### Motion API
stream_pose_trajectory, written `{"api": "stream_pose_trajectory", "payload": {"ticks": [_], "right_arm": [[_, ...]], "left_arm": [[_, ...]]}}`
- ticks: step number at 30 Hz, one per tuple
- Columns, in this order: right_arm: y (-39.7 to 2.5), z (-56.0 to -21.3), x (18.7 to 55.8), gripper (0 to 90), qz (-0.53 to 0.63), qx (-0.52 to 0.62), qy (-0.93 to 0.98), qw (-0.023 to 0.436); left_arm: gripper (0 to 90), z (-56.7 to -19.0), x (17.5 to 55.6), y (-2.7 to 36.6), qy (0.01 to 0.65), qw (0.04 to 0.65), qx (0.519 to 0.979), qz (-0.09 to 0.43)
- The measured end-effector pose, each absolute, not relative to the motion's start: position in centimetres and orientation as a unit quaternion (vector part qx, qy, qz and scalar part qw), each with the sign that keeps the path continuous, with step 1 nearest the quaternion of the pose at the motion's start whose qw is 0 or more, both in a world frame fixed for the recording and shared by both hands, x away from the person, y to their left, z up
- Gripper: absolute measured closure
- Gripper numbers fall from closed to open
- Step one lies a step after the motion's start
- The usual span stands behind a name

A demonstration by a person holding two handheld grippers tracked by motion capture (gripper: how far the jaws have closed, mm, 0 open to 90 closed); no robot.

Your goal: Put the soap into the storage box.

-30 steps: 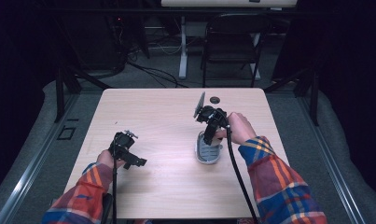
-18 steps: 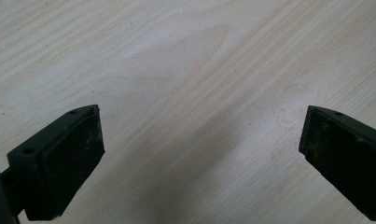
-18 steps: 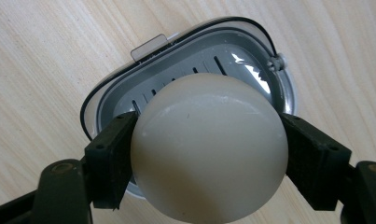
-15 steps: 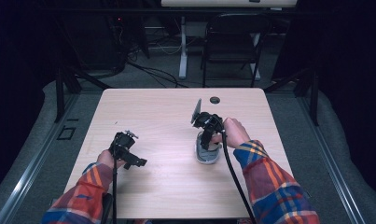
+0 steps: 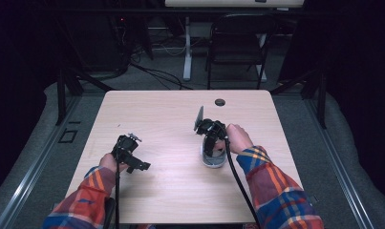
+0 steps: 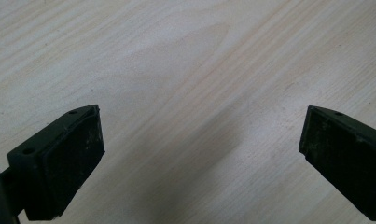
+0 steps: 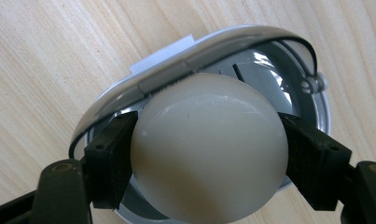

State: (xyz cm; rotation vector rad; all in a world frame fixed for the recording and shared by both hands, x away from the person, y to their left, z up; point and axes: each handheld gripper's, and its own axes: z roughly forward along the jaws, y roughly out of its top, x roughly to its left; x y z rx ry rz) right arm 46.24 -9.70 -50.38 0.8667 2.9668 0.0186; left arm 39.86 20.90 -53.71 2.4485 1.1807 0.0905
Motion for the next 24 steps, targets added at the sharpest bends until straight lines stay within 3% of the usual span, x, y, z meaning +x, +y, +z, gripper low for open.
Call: {"api": "stream_pose_trajectory", "payload": {"ticks": [24], "right_arm": [[-11.0, -49.7, 45.8, 20.5, 0.039, 0.278, 0.959, 0.034]], "left_arm": [[0.0, -53.7, 39.8, 20.8, 0.425, 0.208, 0.88, 0.034]]}}
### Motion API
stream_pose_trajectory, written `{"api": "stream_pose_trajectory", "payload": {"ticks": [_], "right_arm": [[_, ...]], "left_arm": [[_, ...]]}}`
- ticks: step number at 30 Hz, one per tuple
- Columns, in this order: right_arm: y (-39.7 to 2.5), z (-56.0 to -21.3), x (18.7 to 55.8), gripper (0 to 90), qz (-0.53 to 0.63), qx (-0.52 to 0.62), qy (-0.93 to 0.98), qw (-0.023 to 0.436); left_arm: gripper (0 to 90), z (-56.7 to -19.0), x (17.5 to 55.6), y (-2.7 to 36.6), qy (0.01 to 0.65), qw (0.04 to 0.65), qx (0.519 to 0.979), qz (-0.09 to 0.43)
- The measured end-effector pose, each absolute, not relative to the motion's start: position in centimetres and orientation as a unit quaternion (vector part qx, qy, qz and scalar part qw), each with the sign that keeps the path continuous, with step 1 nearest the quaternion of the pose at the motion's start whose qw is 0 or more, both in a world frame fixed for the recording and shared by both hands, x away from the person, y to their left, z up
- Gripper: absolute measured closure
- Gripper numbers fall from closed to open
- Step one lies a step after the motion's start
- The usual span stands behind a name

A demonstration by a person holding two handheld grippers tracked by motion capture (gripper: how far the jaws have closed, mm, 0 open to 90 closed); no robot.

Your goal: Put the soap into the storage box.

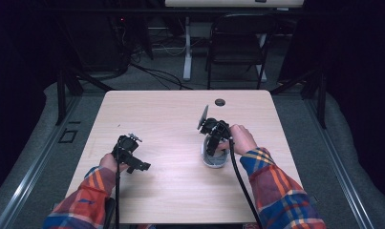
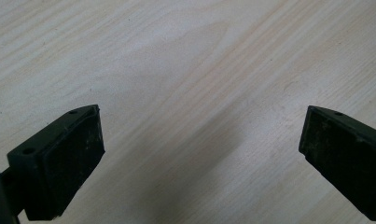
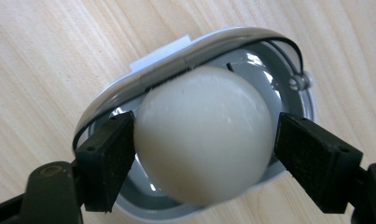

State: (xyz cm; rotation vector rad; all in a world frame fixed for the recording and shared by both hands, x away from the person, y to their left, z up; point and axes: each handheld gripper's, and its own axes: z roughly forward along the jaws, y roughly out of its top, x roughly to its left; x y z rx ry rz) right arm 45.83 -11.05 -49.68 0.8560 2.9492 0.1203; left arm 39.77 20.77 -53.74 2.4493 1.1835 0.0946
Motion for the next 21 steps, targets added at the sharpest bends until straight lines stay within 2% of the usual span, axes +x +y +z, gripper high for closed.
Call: {"api": "stream_pose_trajectory", "payload": {"ticks": [15, 21], "right_arm": [[-13.4, -46.7, 44.3, 9.3, 0.088, 0.279, 0.956, 0.036], [-15.2, -45.1, 43.2, 3.5, 0.104, 0.288, 0.951, 0.055]], "left_arm": [[0.0, -53.8, 39.8, 20.7, 0.425, 0.207, 0.88, 0.034], [0.0, -53.8, 39.8, 20.8, 0.424, 0.207, 0.881, 0.034]]}}
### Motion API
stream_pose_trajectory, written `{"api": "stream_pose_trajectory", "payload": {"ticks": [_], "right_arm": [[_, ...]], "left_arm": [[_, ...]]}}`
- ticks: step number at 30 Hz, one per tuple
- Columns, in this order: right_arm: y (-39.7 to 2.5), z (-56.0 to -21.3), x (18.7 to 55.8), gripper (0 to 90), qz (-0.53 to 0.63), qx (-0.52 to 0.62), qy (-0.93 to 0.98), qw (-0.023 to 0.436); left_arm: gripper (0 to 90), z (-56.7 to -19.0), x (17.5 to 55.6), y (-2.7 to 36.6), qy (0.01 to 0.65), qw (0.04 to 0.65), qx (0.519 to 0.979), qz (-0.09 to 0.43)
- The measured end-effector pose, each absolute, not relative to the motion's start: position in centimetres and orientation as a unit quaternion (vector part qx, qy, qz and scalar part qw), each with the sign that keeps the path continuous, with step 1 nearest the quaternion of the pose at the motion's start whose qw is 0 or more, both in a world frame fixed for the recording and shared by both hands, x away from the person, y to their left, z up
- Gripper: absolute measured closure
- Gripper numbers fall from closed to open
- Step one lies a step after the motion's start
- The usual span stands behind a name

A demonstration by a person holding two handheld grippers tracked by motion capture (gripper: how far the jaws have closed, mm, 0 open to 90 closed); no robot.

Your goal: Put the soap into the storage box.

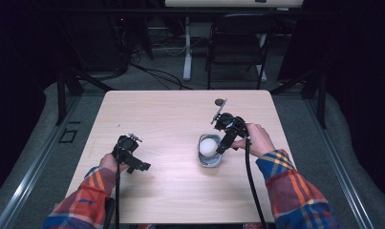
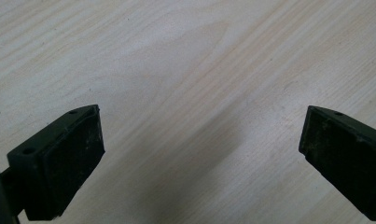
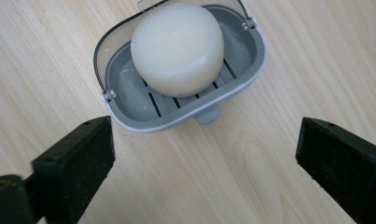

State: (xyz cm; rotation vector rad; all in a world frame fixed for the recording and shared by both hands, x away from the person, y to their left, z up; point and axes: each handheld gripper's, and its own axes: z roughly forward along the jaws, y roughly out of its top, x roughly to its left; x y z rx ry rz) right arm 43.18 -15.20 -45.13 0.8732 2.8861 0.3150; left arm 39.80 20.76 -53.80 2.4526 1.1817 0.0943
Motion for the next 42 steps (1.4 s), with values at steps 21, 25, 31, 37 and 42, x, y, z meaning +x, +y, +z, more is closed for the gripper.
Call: {"api": "stream_pose_trajectory", "payload": {"ticks": [21, 25, 31, 37, 42], "right_arm": [[-24.0, -44.2, 38.9, 0.0, 0.11, 0.344, 0.929, 0.083], [-25.5, -44.7, 38.2, 0.0, 0.112, 0.36, 0.922, 0.087], [-28.1, -46.5, 36.7, 0.0, 0.113, 0.391, 0.91, 0.078], [-29.9, -48.5, 35.6, 0.0, 0.114, 0.41, 0.902, 0.073], [-30.8, -50.2, 34.7, 0.0, 0.12, 0.427, 0.893, 0.071]], "left_arm": [[0.0, -53.8, 39.8, 20.8, 0.426, 0.207, 0.88, 0.034], [0.0, -53.8, 39.8, 20.8, 0.426, 0.206, 0.88, 0.033], [0.0, -53.8, 39.8, 20.8, 0.424, 0.206, 0.881, 0.032], [0.0, -53.8, 39.8, 20.7, 0.422, 0.206, 0.882, 0.031], [0.0, -53.8, 39.7, 20.6, 0.422, 0.205, 0.882, 0.032]]}}
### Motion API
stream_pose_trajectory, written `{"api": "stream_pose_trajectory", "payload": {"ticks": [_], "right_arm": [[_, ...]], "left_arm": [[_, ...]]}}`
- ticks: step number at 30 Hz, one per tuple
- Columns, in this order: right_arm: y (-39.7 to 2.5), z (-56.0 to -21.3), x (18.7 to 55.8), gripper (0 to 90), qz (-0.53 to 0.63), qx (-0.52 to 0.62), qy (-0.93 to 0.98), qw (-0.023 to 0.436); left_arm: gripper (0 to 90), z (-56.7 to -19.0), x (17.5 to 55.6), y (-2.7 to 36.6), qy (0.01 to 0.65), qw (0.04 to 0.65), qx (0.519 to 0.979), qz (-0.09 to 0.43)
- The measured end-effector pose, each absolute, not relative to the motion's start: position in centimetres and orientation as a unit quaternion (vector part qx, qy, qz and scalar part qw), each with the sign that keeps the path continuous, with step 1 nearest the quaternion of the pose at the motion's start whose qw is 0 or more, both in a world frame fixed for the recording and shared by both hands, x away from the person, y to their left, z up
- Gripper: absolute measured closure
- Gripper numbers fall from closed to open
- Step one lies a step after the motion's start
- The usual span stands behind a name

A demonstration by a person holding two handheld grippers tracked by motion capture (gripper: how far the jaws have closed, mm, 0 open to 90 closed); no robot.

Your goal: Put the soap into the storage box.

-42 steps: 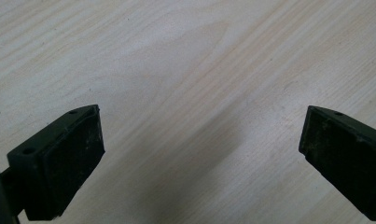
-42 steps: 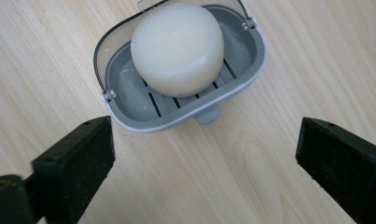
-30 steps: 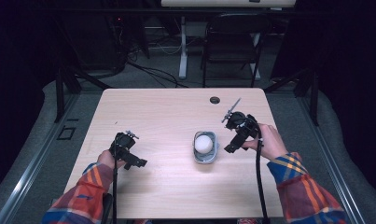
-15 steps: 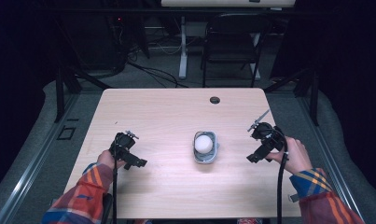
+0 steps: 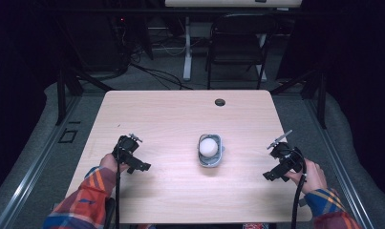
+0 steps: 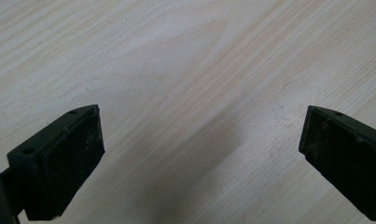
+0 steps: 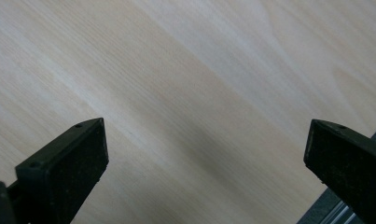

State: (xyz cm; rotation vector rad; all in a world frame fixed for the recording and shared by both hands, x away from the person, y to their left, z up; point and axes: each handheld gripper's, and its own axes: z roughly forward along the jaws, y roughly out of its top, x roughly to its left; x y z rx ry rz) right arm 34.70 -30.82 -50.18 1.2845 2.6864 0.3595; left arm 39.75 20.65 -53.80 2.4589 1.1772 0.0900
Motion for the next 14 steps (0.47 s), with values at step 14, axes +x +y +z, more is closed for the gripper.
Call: {"api": "stream_pose_trajectory", "payload": {"ticks": [14], "right_arm": [[-30.8, -52.2, 34.5, 1.6, 0.074, 0.425, 0.9, 0.068]], "left_arm": [[0.0, -53.8, 39.7, 20.5, 0.417, 0.204, 0.885, 0.028]]}}
